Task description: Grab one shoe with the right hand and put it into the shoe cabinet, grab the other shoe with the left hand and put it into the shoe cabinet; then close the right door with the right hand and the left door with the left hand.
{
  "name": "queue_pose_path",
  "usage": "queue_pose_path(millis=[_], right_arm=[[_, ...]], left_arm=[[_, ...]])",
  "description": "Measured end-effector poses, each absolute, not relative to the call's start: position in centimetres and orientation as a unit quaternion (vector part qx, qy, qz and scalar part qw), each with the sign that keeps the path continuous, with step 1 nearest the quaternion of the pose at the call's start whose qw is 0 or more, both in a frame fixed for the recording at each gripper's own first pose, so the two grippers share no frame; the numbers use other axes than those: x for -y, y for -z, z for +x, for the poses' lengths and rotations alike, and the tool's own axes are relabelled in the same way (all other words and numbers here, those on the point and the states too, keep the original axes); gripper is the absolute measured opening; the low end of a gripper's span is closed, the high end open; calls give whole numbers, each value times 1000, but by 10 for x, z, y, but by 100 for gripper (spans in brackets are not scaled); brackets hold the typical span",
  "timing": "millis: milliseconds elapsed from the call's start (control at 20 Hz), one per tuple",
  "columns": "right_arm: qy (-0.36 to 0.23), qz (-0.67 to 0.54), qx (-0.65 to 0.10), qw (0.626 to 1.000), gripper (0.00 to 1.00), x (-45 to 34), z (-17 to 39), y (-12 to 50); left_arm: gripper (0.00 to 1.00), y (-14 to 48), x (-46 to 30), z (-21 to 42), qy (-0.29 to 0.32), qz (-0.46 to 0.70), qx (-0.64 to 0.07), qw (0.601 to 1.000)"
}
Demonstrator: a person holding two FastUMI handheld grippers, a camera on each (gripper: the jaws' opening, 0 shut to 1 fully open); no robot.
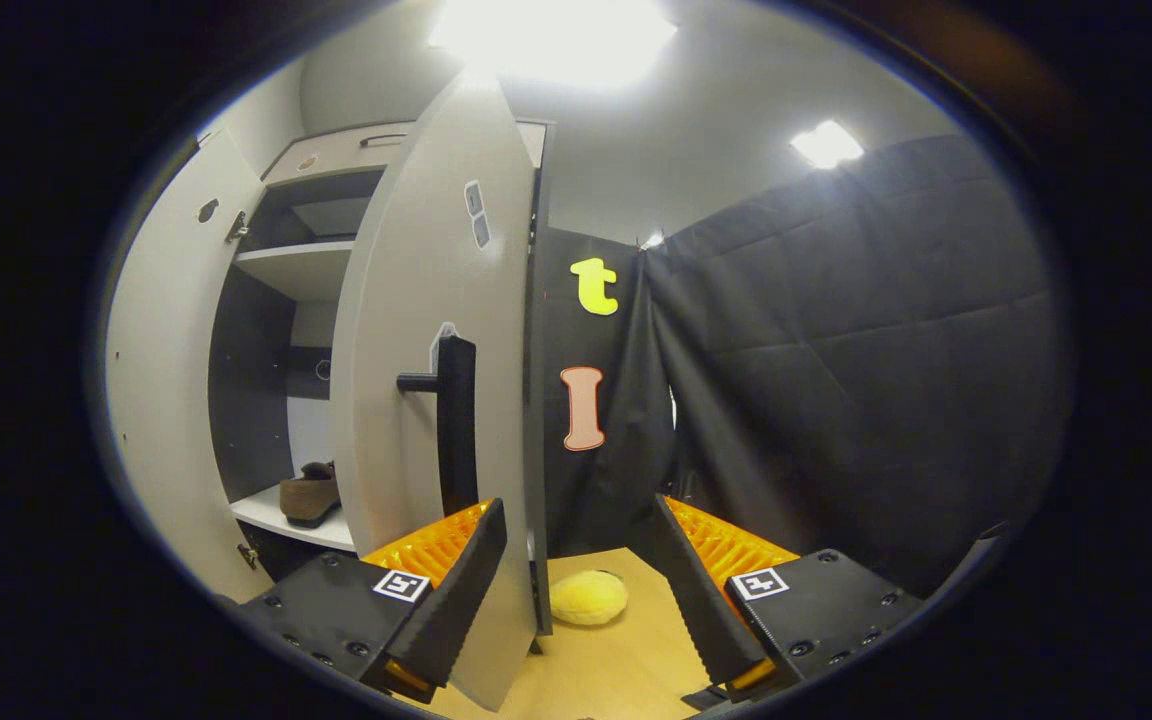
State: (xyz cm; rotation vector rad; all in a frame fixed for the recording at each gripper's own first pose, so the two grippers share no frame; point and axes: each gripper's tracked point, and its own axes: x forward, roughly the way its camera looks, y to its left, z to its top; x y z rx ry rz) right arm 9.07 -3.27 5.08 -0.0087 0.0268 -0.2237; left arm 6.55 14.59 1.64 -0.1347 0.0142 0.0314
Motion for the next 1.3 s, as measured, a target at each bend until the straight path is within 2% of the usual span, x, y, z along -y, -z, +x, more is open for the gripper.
queue_pose_path(millis=[400, 600, 800, 850, 950, 1000, 1100, 1300], right_arm=[[63, -6, -19, 998, 94, -42, 124, -46], [61, -17, -23, 998, 94, -61, 144, -42], [66, -14, -27, 997, 94, -59, 147, -39], [68, -7, -32, 997, 94, -57, 144, -37], [66, -4, -37, 997, 97, -54, 135, -32], [70, -10, -40, 997, 94, -48, 130, -29], [80, -27, -46, 995, 97, -33, 121, -25], [87, -23, -59, 994, 94, -6, 104, -13]], left_arm=[[92, 0, -181, 78, -19, -69, -17, 997], [92, 5, -201, 81, -30, -72, -23, 997], [92, 7, -209, 87, -36, -76, -25, 996], [99, 5, -208, 89, -34, -78, -24, 996], [99, -5, -204, 98, -30, -79, -15, 996], [99, -11, -202, 101, -30, -78, -8, 996], [99, -29, -189, 107, -21, -78, 8, 997], [99, -47, -162, 121, 1, -66, 25, 998]])
